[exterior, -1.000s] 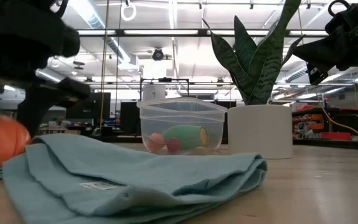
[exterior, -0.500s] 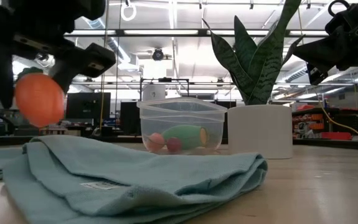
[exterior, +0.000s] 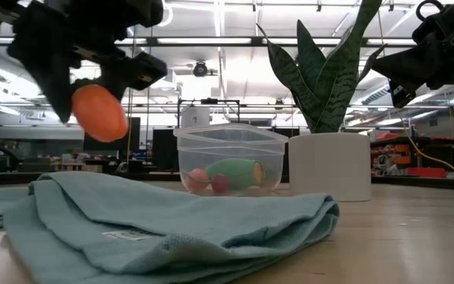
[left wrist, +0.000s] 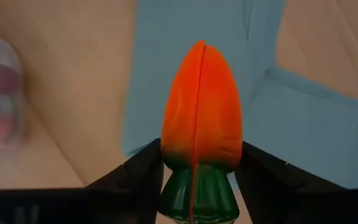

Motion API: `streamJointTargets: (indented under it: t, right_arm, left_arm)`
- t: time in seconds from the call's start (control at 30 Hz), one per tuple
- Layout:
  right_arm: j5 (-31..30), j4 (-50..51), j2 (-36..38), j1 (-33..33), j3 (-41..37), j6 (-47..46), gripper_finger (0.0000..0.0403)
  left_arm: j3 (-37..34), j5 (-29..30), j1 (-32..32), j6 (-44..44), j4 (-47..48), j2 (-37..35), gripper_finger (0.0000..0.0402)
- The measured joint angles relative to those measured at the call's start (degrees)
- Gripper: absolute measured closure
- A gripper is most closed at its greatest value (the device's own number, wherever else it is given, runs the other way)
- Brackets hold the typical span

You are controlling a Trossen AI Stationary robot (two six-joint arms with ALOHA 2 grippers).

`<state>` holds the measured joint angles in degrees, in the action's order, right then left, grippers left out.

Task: Pick and placing Produce into tupperware
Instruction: Put the carrot into the container

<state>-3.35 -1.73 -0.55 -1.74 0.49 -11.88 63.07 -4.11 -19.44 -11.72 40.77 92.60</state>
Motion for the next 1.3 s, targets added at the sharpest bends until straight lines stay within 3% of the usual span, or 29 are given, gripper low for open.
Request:
streamJointTargets:
  t: [0.4,0.77,1.03,1.3]
  right_arm:
    - [0.01,-0.01,0.01,0.00,0.00,0.00,0.0378]
    - [0.01,0.01,0.02,0.00,0.00,0.00,0.0378]
    - [0.01,-0.01,0.02,0.00,0.00,0.00,0.0378]
    - [-0.01,0.01,0.00,-0.01,0.00,0.00,0.0378]
  left_arm:
    - [7.34,0.43,5.06,-8.06,0.29,0.00,0.0220]
    - [13.80,0.47,12.97,-14.26,1.29,0.02,0.0205]
    - [14.71,0.45,19.40,-15.97,0.88,0.01,0.0223]
    - [14.71,-0.04,25.08,-17.74,-3.32,0.02,0.0217]
